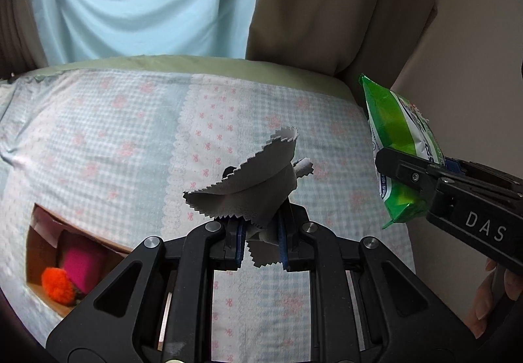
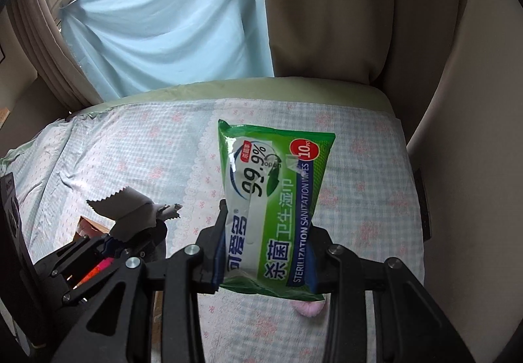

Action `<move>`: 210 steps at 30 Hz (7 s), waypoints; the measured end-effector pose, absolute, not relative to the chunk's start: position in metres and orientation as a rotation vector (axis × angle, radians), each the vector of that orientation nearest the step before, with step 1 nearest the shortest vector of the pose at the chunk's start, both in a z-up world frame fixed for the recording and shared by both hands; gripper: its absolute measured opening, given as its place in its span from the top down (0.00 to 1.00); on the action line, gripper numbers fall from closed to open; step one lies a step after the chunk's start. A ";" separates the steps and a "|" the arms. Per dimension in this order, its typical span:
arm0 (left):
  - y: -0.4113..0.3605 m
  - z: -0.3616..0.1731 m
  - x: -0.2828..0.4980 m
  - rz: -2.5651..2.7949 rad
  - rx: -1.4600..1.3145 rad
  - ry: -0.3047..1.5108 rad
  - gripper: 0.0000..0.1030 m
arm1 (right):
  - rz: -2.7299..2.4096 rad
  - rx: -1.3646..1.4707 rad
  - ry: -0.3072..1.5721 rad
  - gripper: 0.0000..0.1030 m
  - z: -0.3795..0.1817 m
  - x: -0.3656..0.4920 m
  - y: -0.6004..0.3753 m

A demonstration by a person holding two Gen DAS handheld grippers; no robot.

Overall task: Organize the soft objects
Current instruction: 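Lift the sock and wipe pack and carry both over the box, then lower the grey cloth with the left tool while the right tool lowers the wipe pack into the box, then lift both tools from the box toward the black sock and pink scrunchie, then grasp the black sock with the left tool while the right tool grasps the pink scrunchie, then carry the sock and scrunchie over the box with both tools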

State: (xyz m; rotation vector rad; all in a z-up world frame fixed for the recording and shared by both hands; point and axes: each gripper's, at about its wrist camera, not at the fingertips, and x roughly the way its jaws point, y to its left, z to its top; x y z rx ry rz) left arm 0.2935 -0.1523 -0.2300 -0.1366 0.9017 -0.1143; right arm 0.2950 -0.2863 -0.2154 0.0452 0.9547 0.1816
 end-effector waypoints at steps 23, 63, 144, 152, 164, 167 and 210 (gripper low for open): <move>0.062 -0.188 0.189 -0.010 -0.165 1.002 0.87 | 0.368 0.022 1.012 0.67 -0.192 0.161 -0.095; 0.140 -0.383 0.293 -0.215 0.001 1.417 0.00 | 0.170 0.275 1.424 0.00 -0.410 0.212 -0.002; -0.142 -0.364 0.390 -0.220 -0.073 1.219 0.00 | -0.251 0.506 1.047 0.00 -0.369 0.211 -0.318; -0.161 -0.446 0.444 -0.182 -0.089 1.292 0.05 | -0.339 0.620 1.045 0.00 -0.425 0.245 -0.337; -0.162 -0.486 0.469 -0.125 -0.075 1.310 0.36 | -0.418 0.734 1.098 0.34 -0.470 0.260 -0.346; -0.160 -0.486 0.470 -0.118 -0.071 1.296 0.61 | -0.433 0.727 1.096 0.43 -0.469 0.260 -0.348; -0.088 -0.227 0.316 -0.260 -0.114 1.062 0.80 | -0.224 0.554 0.920 0.66 -0.249 0.200 -0.267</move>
